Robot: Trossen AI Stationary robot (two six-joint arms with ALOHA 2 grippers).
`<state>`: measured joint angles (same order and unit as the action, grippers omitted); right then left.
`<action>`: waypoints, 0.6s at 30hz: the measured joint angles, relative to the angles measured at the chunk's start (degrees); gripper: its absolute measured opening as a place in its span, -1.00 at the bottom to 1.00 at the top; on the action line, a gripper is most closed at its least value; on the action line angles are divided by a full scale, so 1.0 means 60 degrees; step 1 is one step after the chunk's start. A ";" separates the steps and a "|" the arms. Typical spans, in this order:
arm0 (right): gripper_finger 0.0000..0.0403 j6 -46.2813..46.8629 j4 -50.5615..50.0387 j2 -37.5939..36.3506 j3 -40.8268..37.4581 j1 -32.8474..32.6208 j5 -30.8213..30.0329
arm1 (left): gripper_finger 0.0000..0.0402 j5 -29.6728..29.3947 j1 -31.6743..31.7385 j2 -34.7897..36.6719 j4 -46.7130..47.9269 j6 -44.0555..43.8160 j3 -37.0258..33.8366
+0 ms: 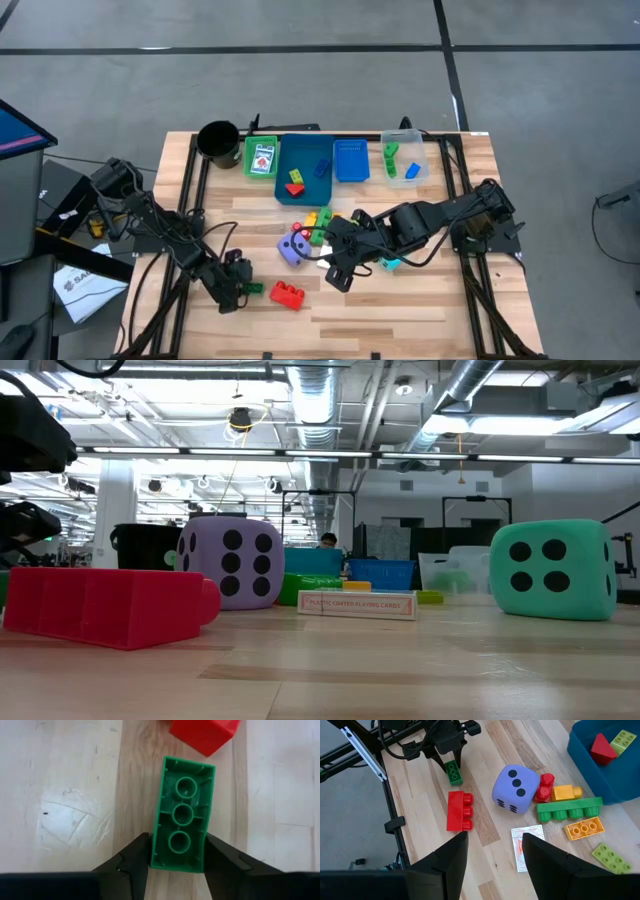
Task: Pick & Place Toys
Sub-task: Put the small dark green game piece into the dark blue bin
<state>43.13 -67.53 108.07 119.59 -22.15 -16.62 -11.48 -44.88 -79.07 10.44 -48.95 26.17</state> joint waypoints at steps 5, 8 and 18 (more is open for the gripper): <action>-0.09 -0.0004 0.0000 0.0000 0.0000 0.0004 0.0000 | -0.19 0.0074 0.0000 0.0132 -0.0313 0.0006 -0.0016; -0.09 -0.0004 0.0000 0.0000 0.0000 0.0000 0.0000 | -0.27 0.0261 -0.0011 0.0487 -0.0251 0.0051 -0.0045; -0.09 -0.0004 0.0004 0.0000 0.0004 0.0004 -0.0166 | -0.30 -0.0393 0.0233 0.2771 -0.0341 0.0026 -0.0028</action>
<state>43.11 -67.51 108.07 119.61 -22.13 -17.62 -13.84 -43.49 -62.44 8.39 -48.79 26.00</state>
